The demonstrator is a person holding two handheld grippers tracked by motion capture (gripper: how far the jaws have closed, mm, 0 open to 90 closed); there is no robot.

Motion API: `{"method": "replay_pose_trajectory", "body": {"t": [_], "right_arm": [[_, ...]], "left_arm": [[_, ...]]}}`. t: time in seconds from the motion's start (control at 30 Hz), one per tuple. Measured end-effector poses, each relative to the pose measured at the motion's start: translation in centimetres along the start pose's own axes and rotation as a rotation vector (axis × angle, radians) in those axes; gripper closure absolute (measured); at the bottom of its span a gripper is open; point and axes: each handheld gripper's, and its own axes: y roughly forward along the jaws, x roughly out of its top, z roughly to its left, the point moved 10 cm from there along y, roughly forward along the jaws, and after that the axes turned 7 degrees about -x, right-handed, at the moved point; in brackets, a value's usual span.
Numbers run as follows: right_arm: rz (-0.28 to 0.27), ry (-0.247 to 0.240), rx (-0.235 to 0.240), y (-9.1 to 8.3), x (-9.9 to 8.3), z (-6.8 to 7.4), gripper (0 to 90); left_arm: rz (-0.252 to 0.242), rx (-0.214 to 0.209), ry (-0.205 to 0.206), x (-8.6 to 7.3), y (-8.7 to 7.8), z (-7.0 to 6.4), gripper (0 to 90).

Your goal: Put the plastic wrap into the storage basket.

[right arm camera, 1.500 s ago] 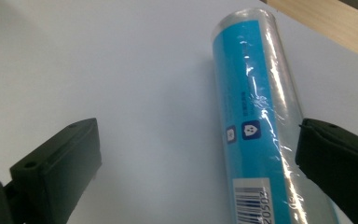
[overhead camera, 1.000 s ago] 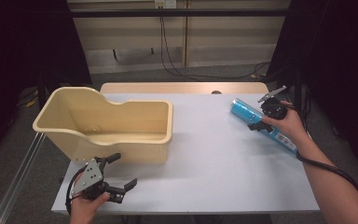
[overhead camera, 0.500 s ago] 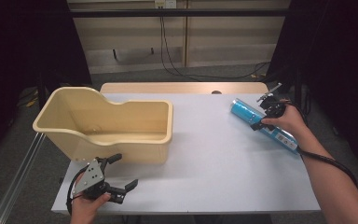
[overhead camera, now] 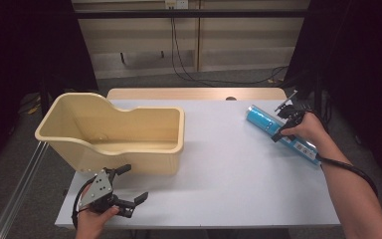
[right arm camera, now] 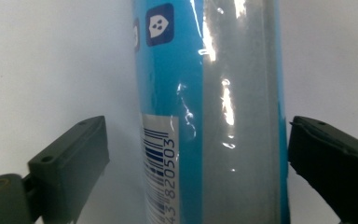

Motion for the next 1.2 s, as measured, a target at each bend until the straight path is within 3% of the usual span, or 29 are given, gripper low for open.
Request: {"method": "replay_pose_trajectory", "body": {"t": [0.07, 0.43, 0.5, 0.53, 0.87, 1.07, 1.2], "right_arm": [[0.010, -0.017, 0.022, 0.1, -0.1, 0.3, 11.1], [0.054, -0.064, -0.053, 0.7, -0.2, -0.2, 21.6], [0.040, -0.050, -0.076, 0.8, -0.2, -0.7, 30.3], [0.039, -0.028, -0.067, 0.8, -0.3, -0.8, 30.3], [0.053, -0.043, -0.057, 1.1, -0.3, -0.8, 30.6], [0.107, -0.094, -0.084, 0.9, -0.2, -0.6, 32.0], [0.123, -0.100, -0.060, 0.7, -0.4, -0.2, 32.1]], "left_arm": [[0.005, 0.002, 0.001, -0.1, 0.0, 0.1, 0.2], [0.011, -0.006, 0.001, -0.2, 0.2, -0.1, 0.3], [0.008, -0.006, -0.003, -0.2, 0.2, -0.1, 0.4], [0.009, -0.006, -0.002, -0.2, 0.2, 0.0, 0.4], [0.010, -0.008, -0.002, -0.2, 0.2, -0.2, 0.5], [0.017, -0.002, 0.005, -0.2, 0.1, -0.2, 0.7], [0.008, 0.008, 0.007, 0.1, -0.2, -0.1, 0.7]]}}
